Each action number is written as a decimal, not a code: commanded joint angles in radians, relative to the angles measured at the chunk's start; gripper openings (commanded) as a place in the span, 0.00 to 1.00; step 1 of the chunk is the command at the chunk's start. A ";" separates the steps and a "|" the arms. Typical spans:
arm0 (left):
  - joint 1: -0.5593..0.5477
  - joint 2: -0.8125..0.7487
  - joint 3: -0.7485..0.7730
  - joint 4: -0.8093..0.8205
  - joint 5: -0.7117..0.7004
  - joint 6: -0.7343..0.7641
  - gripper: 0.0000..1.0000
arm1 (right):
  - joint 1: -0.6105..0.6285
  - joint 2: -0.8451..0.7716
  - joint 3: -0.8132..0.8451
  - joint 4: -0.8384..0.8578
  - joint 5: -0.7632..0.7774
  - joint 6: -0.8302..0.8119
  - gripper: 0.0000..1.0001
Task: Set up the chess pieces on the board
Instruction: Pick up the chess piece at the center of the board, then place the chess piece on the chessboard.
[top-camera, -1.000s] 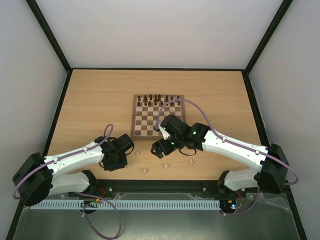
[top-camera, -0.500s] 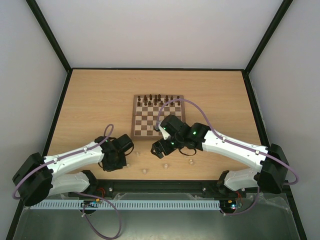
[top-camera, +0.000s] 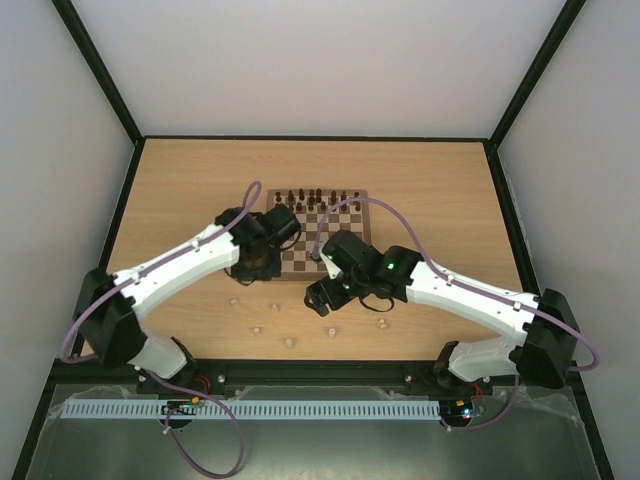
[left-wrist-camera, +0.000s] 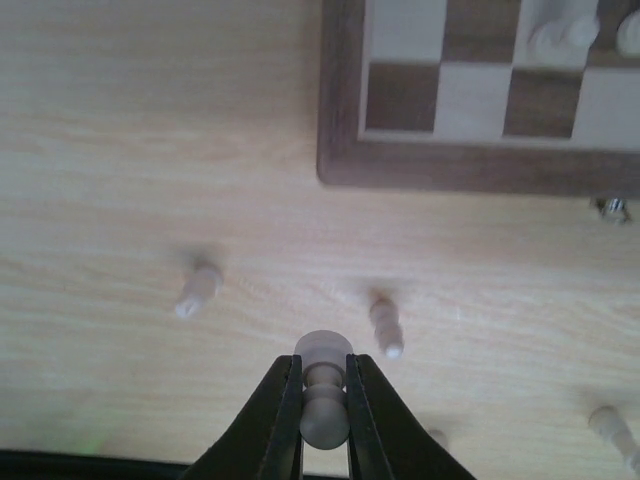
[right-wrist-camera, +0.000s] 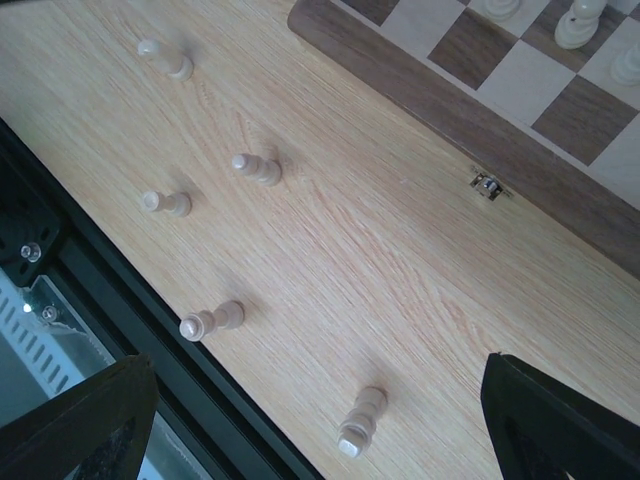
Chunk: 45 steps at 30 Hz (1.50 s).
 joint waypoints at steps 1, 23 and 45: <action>0.060 0.123 0.120 -0.033 -0.018 0.171 0.06 | 0.008 -0.034 0.026 -0.065 0.035 -0.006 0.89; 0.122 0.518 0.395 0.126 0.069 0.325 0.04 | 0.007 -0.073 0.017 -0.097 0.101 0.003 0.90; 0.138 0.534 0.271 0.219 0.074 0.317 0.04 | 0.007 -0.076 -0.002 -0.086 0.098 0.000 0.90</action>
